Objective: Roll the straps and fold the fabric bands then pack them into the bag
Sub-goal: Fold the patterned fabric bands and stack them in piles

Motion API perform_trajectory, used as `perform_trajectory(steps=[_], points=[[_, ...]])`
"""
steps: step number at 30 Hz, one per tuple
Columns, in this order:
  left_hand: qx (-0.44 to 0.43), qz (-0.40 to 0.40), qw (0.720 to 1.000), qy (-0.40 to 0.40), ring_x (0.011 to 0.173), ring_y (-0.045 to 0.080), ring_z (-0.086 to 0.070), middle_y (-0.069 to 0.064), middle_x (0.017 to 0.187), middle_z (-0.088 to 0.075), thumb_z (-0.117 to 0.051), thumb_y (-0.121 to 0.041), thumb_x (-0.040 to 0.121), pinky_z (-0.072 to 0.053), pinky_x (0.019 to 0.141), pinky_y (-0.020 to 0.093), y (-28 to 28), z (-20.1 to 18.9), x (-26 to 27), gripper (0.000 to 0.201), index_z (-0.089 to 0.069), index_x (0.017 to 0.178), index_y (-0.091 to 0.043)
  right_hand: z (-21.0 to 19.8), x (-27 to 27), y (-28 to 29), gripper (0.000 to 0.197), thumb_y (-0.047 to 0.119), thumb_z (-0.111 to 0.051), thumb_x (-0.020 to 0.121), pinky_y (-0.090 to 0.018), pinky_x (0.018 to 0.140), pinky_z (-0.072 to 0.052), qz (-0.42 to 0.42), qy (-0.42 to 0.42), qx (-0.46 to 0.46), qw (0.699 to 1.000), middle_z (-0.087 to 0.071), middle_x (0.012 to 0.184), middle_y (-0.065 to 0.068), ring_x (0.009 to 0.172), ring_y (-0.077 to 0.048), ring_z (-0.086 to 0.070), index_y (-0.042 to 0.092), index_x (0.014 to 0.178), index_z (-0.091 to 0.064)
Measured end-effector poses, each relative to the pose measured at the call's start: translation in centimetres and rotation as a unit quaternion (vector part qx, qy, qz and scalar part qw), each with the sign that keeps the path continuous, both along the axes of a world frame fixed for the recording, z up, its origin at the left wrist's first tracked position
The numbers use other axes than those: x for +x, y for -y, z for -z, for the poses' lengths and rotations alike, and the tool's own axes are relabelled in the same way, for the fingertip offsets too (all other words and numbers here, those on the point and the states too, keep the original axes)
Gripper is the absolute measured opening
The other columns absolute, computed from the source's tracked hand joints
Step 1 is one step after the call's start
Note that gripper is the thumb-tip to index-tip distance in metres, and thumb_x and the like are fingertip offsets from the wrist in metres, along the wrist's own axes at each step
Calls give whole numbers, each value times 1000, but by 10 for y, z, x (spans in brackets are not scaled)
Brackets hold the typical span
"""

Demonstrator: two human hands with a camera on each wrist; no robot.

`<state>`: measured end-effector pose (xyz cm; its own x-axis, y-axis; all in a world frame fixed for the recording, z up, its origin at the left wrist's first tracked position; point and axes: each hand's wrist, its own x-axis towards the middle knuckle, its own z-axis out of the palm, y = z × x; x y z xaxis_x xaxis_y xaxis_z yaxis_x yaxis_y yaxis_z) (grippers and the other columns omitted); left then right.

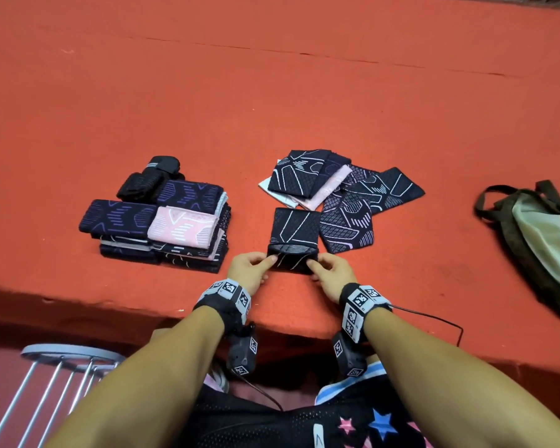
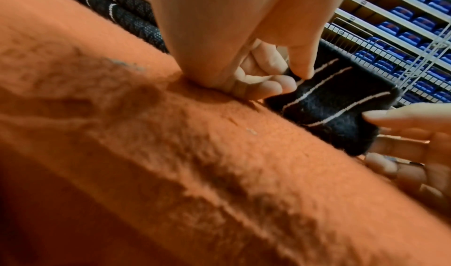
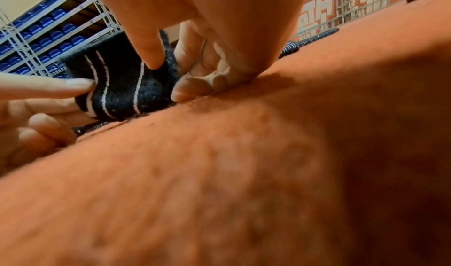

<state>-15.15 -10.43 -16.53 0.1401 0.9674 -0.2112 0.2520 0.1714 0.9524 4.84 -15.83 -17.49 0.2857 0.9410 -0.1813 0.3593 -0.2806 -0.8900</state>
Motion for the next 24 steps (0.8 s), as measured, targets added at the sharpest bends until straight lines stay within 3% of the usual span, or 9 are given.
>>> perform_trajectory(steps=[3, 5, 11, 16, 20, 22, 24], points=[[19, 13, 999, -26, 44, 7, -53, -10, 49, -56, -71, -30, 92, -44, 56, 23, 3, 5, -1, 14, -69, 80, -23, -1, -2, 4, 10, 31, -66, 92, -38, 75, -57, 24, -6, 6, 1000, -65, 63, 8, 58, -7, -64, 26, 83, -67], [16, 17, 999, -24, 47, 9, -56, -8, 55, -59, -71, -29, 92, -45, 57, 26, 4, 6, -2, 12, -64, 83, -25, -1, -3, 7, 10, 24, -66, 94, -34, 71, -53, 40, -10, 15, 999, -61, 62, 6, 54, -6, -59, 23, 84, -64], [24, 6, 999, -25, 48, 11, -54, -6, 55, -52, -69, -19, 92, -42, 52, 27, 8, 8, -2, 22, -50, 82, -21, 10, -3, 7, 18, 29, -69, 89, -39, 70, -51, 57, 4, 12, 998, -61, 62, 8, 60, -14, -60, 33, 90, -52], [36, 16, 998, -41, 48, 8, -56, -6, 55, -57, -70, -22, 92, -44, 54, 26, 3, 10, -1, 9, -70, 92, -31, 16, -5, 4, 16, 28, -64, 92, -32, 65, -49, 50, 49, 41, 997, -57, 61, 13, 56, -5, -53, 44, 92, -67], [13, 35, 999, -31, 47, 8, -57, -9, 56, -59, -71, -18, 91, -49, 59, 25, -1, 7, -2, 19, -77, 107, -26, 17, 0, 1, 16, 31, -67, 91, -31, 69, -52, 33, 39, 27, 998, -60, 64, 12, 58, -5, -55, 45, 95, -71], [-17, 50, 998, -18, 49, 11, -57, -5, 66, -57, -74, -7, 85, -50, 58, 25, -4, 5, -2, 30, -76, 111, -23, 15, 4, -1, 18, 35, -73, 84, -33, 71, -52, 6, 18, 8, 1000, -58, 66, 13, 59, -6, -54, 46, 98, -71], [-30, 63, 997, -15, 51, 13, -56, -2, 76, -55, -71, 5, 79, -48, 54, 21, -5, 3, -4, 44, -74, 112, -24, 12, 6, -1, 37, 44, -77, 69, -33, 76, -54, -15, 24, -10, 1000, -57, 76, 13, 65, -9, -58, 47, 105, -71]])
